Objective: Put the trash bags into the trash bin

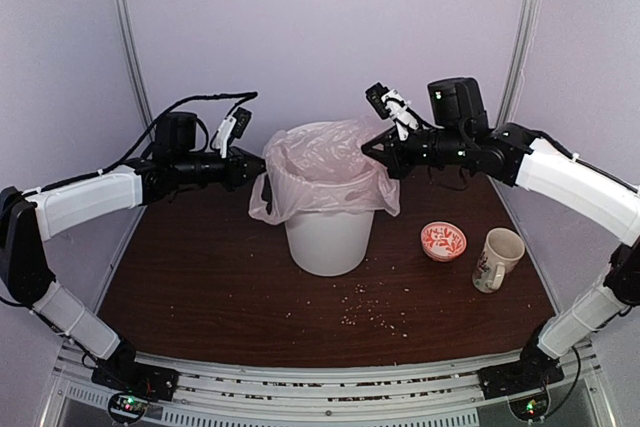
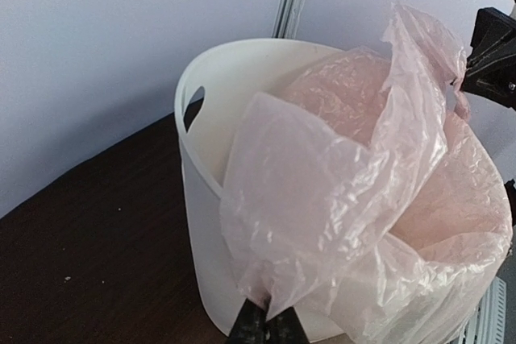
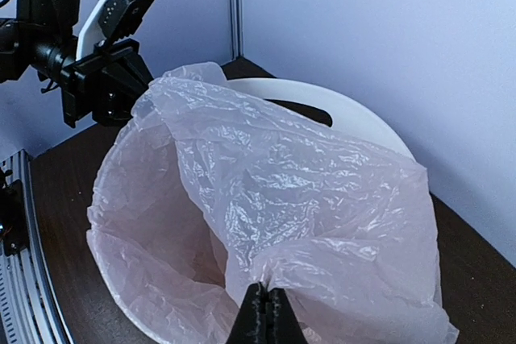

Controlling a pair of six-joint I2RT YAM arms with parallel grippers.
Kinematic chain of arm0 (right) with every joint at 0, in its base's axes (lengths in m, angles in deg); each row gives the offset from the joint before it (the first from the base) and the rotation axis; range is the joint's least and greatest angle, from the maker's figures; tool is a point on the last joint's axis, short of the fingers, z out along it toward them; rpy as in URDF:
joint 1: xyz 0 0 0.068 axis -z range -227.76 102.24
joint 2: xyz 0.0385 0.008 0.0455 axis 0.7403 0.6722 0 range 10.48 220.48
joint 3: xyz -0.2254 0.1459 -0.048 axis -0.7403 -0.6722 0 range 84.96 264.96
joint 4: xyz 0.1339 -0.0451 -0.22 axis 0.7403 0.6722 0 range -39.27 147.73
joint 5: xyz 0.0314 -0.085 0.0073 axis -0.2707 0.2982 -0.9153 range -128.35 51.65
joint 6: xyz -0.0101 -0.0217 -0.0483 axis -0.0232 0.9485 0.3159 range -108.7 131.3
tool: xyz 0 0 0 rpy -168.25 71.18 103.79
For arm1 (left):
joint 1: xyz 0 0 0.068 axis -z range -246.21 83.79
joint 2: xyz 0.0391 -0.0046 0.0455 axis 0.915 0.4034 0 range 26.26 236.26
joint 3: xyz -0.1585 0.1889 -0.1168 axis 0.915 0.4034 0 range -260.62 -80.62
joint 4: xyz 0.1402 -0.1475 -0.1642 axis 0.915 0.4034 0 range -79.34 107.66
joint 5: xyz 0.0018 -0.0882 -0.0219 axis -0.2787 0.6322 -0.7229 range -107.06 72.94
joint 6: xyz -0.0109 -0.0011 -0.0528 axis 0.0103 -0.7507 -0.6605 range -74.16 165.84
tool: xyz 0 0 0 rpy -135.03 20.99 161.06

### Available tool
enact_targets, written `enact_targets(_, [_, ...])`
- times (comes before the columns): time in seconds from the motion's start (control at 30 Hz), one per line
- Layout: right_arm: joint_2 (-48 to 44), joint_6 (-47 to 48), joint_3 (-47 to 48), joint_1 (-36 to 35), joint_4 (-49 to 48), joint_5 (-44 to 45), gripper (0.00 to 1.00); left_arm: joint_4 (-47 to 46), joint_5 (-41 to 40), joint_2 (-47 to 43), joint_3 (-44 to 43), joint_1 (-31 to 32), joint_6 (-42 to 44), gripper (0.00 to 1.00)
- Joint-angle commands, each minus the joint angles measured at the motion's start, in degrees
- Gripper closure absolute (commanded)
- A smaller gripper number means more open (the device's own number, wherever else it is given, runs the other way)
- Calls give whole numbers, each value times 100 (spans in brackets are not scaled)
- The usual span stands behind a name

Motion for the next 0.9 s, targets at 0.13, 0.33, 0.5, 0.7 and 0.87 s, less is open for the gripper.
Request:
enact_targets(0.13, [-375,-307,102,780,-403,-715,100,-184,-521,67,-593,22,-121,100])
enact_targets(0.33, [-126,-568,29,1630,-982,-1650,100,-149,-1005,580,-1149,20,-231,100])
enact_targets(0.5, [356,-696,90,1959,-1340,-2099,100,35,-1192,1263,-1840,17,-335,100])
enact_targets(0.7, [1038,-675,393,2058,-1475,-2167,100,93,-1202,1998,-2351,23,-495,100])
enact_targets(0.87, [1490,-640,470,2147,-1469,-2084,100,-85,-1035,2202,-2260,19,-669,100])
